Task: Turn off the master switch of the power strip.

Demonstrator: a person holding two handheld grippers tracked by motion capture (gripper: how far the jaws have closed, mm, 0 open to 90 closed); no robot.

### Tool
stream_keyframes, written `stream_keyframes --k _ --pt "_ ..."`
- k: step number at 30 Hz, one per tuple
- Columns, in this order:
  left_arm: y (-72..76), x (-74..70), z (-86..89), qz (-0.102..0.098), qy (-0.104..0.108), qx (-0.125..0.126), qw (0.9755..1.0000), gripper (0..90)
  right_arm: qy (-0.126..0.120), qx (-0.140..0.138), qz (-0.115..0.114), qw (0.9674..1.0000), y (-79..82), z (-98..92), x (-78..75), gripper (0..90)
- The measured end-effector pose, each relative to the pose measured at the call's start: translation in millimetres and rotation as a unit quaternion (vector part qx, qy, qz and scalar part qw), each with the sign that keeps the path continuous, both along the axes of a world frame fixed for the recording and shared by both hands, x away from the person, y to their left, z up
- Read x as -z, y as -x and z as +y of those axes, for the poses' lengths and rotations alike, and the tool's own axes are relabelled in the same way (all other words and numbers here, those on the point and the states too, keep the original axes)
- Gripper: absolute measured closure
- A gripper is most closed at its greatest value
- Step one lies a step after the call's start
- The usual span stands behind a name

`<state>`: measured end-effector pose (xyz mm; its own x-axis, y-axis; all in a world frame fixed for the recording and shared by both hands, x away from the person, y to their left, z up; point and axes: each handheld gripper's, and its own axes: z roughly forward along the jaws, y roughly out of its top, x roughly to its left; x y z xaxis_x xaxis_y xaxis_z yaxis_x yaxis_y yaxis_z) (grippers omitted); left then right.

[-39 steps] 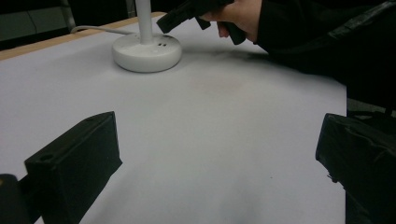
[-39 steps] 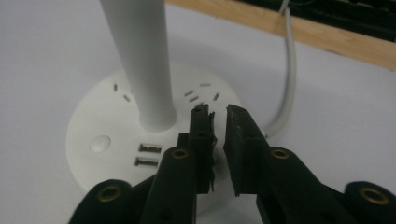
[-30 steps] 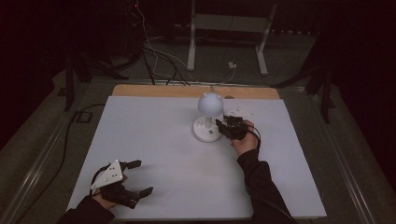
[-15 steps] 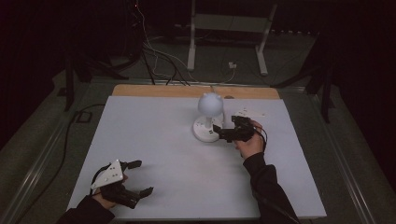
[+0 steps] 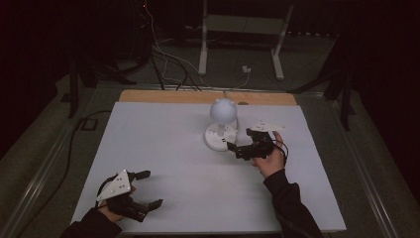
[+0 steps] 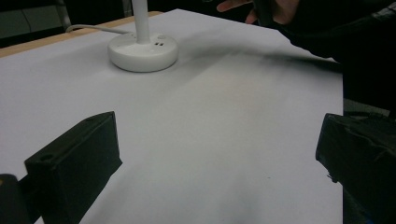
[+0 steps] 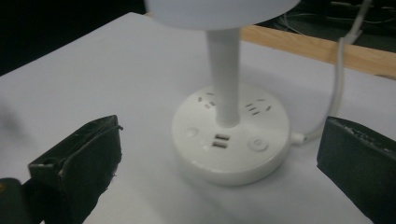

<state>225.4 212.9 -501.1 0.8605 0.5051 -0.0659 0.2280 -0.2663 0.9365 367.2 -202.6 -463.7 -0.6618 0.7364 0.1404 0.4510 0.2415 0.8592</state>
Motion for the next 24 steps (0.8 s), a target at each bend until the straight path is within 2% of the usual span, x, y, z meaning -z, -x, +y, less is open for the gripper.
stream_keyframes --k 9,12,14,16,19,22,24 --pt "-0.1 -0.5 0.3 0.0 0.002 -0.002 1.0 0.4 0.004 -0.033 -0.009 0.9994 23.8 1.0 -1.6 0.0" --pt "0.3 -0.4 0.1 0.0 0.0 -0.001 1.0 0.4 -0.002 -0.048 -0.009 0.9988 32.2 -1.0 -0.5 0.0" --pt "0.1 -0.6 0.2 -0.001 0.001 -0.001 1.0 0.4 0.004 -0.06 -0.005 0.9982 38.0 -2.2 0.1 0.0" --pt "0.2 -0.5 0.2 0.0 0.001 -0.002 1.0 0.4 0.002 -0.066 -0.014 0.9977 45.0 -4.2 1.6 0.0" --pt "0.1 -0.5 0.1 0.0 0.0 -0.001 1.0 0.4 0.003 -0.081 -0.007 0.9967 53.3 -7.4 5.3 0.0" --pt "0.2 -0.5 0.1 0.0 0.0 -0.002 1.0 0.4 0.013 -0.086 -0.007 0.9962 60.0 -12.6 10.4 0.0" --pt "0.4 -0.4 -0.2 0.0 -0.001 -0.002 1.0 0.4 0.012 -0.092 -0.004 0.9957 63.7 -17.2 14.0 0.0"
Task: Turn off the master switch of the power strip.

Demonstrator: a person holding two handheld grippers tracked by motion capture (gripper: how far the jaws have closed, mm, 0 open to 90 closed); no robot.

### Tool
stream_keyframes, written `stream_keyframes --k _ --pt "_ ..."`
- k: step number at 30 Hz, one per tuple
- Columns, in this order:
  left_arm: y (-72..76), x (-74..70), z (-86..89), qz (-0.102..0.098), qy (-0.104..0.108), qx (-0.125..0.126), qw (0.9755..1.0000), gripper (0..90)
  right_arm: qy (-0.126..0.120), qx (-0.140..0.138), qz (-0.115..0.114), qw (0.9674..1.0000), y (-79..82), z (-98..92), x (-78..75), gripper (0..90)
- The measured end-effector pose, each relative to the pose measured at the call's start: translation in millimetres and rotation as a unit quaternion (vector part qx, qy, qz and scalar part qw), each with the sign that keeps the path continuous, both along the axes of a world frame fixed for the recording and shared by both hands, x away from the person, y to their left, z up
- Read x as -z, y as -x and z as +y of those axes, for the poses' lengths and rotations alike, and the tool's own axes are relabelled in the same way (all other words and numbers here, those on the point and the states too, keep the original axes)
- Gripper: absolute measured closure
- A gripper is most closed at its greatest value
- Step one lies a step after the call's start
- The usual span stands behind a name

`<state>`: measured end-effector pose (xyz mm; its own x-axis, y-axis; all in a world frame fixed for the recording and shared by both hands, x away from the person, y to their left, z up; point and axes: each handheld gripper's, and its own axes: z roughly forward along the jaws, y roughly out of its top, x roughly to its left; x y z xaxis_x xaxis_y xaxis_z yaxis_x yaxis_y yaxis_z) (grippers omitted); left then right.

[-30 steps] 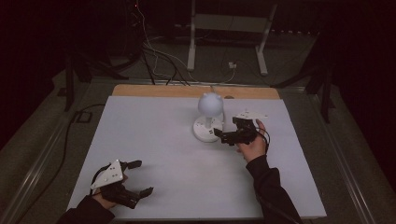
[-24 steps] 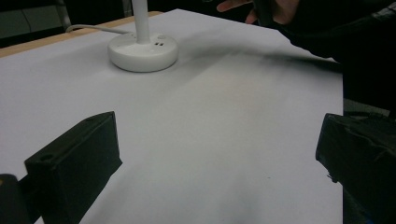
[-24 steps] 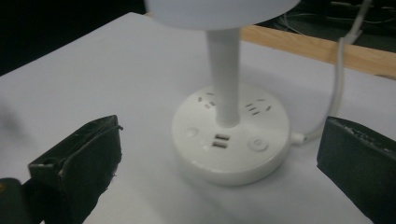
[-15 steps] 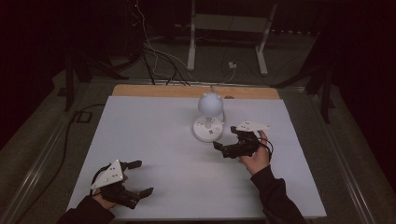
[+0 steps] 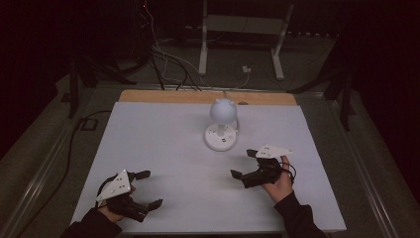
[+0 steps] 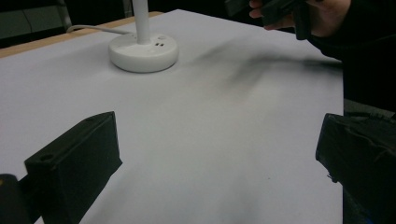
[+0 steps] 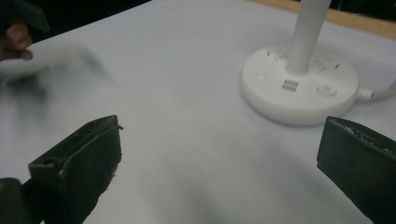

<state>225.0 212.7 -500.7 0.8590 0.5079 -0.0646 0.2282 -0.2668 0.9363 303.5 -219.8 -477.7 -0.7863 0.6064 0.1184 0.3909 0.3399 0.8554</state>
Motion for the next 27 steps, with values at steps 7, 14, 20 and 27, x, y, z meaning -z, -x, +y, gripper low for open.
stream_keyframes --k 7,14,20,27 --pt "-0.1 0.0 -0.4 -0.001 0.0 0.001 1.0 0.4 0.002 -0.01 -0.005 0.9999 17.2 -17.4 5.7 0.0" --pt "-0.4 0.1 -0.7 0.001 0.002 0.001 1.0 0.4 0.024 -0.004 -0.006 0.9997 34.6 -36.9 11.1 0.0" --pt "-0.4 0.1 -0.9 0.001 0.0 0.001 1.0 0.4 0.04 0.014 -0.008 0.9991 46.6 -54.9 17.3 0.0" --pt "-0.1 -0.2 -0.8 0.001 0.0 0.001 1.0 0.4 0.044 0.039 0.003 0.9983 57.2 -74.0 23.9 0.0"
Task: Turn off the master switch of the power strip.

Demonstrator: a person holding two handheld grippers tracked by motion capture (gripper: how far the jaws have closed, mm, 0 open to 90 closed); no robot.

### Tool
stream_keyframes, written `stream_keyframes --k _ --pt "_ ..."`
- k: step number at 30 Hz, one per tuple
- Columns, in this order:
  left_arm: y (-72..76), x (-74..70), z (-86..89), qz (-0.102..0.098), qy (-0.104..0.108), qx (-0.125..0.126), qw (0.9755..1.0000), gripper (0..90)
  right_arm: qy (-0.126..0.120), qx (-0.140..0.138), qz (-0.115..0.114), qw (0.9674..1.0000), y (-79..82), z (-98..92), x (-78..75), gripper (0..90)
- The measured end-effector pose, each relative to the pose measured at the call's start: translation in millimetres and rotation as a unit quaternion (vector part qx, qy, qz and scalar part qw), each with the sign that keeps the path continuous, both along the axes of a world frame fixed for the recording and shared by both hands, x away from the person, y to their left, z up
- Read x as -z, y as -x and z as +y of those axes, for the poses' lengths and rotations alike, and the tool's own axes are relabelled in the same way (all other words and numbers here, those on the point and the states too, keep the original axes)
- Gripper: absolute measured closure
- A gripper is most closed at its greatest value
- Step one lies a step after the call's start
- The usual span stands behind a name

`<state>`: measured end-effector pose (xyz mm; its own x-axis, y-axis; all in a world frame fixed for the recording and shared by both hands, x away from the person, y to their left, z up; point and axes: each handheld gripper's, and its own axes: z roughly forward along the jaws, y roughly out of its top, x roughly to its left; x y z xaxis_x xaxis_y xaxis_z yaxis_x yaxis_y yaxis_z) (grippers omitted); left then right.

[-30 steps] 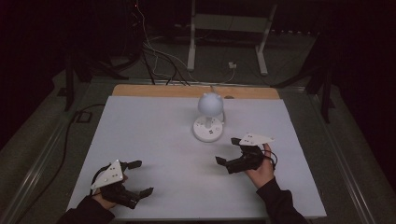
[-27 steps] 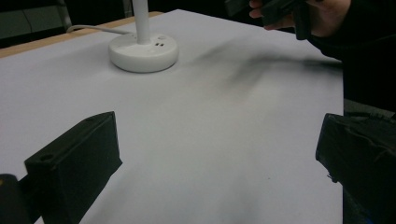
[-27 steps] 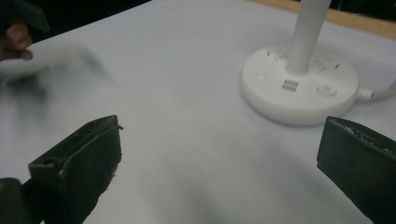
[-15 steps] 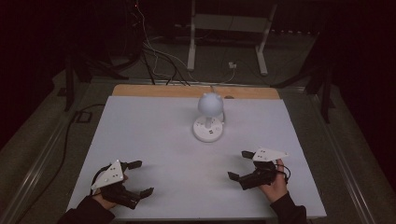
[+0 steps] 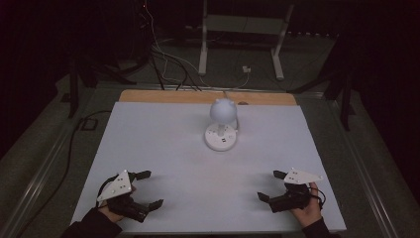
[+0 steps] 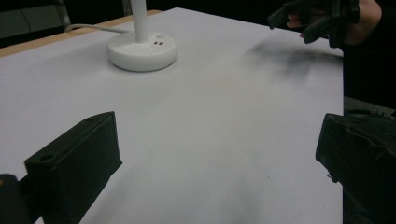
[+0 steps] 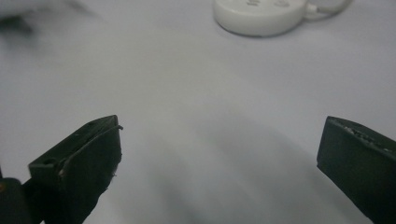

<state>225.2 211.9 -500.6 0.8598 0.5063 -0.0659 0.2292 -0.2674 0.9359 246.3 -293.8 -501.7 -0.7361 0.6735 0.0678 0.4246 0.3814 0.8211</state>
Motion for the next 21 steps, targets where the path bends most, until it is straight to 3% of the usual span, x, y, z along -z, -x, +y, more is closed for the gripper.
stream_keyframes --k 4,11,21 --pt "0.0 -0.3 0.2 -0.001 -0.001 0.001 1.0 0.4 0.021 0.003 0.004 0.9998 4.3 -12.3 5.1 0.0" --pt "-0.5 0.1 -0.5 0.001 0.001 0.002 1.0 0.4 0.022 0.028 0.024 0.9991 6.5 -26.3 10.6 0.0" --pt "-0.3 0.2 -1.3 -0.001 -0.004 0.004 1.0 0.4 0.03 0.017 0.019 0.9992 5.4 -17.5 9.9 0.0"
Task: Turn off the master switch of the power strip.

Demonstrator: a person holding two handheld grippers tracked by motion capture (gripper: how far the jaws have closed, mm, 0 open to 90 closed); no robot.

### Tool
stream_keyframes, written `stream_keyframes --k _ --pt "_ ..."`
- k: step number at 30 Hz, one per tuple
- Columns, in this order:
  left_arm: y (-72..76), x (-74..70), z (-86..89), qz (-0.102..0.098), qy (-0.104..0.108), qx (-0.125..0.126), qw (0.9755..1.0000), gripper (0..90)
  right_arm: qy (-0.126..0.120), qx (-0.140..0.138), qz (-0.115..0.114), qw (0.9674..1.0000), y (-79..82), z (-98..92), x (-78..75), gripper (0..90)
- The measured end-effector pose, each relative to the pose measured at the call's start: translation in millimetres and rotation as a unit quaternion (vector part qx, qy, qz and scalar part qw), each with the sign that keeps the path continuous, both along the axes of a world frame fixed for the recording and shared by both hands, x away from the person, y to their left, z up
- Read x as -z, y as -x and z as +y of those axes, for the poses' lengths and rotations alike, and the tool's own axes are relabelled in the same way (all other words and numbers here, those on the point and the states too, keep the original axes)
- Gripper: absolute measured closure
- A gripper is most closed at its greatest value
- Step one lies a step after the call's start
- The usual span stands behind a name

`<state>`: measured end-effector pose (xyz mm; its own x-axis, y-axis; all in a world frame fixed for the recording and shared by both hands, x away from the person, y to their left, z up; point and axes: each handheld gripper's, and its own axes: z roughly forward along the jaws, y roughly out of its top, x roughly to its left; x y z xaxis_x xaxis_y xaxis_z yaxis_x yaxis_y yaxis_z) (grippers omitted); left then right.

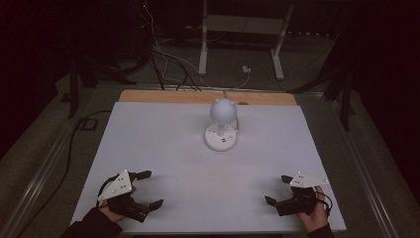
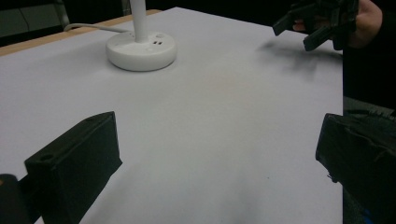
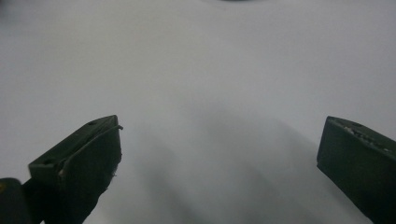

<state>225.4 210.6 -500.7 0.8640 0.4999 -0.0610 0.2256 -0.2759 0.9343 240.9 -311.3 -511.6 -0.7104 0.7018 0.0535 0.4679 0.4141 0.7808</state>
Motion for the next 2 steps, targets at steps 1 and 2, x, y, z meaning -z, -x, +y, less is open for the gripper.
stream_keyframes --k 1,2 --pt "0.0 -0.2 0.1 -0.001 0.0 0.0 1.0 0.4 0.002 -0.001 -0.001 1.0 0.0 0.5 0.0 0.0" --pt "0.0 -0.2 0.1 0.0 0.0 0.0 1.0 0.4 0.001 -0.001 0.0 1.0 -0.1 0.6 -0.1 0.0"
